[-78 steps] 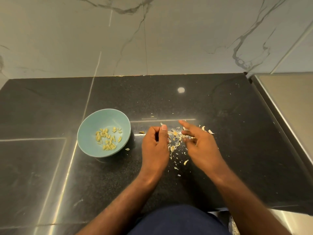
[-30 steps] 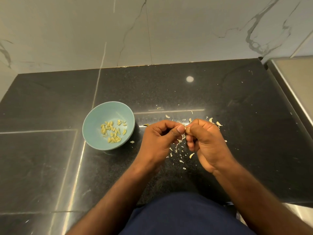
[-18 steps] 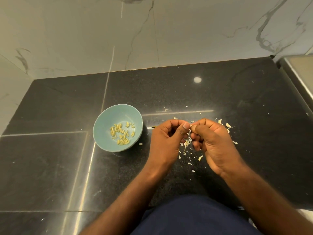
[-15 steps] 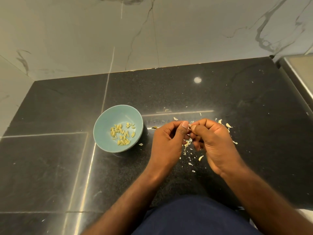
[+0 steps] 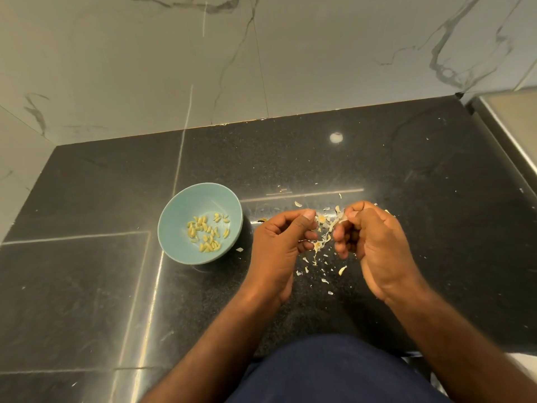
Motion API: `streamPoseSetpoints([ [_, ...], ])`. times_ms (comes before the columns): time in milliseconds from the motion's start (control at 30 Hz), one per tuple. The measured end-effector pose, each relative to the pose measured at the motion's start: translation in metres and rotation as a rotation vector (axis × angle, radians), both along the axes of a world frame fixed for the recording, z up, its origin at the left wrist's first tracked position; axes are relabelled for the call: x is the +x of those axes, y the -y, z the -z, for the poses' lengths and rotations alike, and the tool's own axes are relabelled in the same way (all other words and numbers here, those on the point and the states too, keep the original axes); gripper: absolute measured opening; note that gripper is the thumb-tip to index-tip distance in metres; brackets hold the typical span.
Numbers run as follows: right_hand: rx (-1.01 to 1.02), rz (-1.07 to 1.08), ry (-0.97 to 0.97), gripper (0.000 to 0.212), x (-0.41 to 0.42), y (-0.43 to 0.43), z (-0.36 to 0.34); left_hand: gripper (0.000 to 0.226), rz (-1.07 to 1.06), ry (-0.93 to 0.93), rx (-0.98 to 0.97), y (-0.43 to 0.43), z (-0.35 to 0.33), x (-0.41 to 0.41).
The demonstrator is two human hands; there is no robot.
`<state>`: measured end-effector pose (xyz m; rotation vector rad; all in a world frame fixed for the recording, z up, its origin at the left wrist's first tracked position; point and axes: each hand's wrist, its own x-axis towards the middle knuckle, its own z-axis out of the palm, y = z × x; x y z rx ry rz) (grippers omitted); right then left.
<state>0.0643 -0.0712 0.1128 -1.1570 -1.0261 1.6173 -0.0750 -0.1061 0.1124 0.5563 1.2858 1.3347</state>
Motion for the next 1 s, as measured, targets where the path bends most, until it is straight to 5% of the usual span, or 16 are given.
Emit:
streamPoseSetpoints([
  [233, 0.163, -0.009, 0.149, 0.007, 0.0031, -0.0012, 0.0077, 0.014, -0.018, 0.157, -0.061, -0.0011, -0.0008, -0.0044],
  [333, 0.166, -0.033, 0.222, 0.023, 0.0024, -0.0027, 0.0078, 0.013, -0.012, 0.185, -0.068, -0.0011, -0.0013, -0.0055],
  [700, 0.311, -0.097, 0.386, 0.005, -0.0011, 0.0018, 0.0040, 0.012, 0.028, 0.096, -0.069, 0.0006, 0.0011, -0.0020],
  [1000, 0.147, -0.199, 0.195, 0.012, -0.0026, -0.0021, 0.0094, 0.016, 0.107, 0.131, -0.098, 0.0018, 0.0009, -0.0039],
])
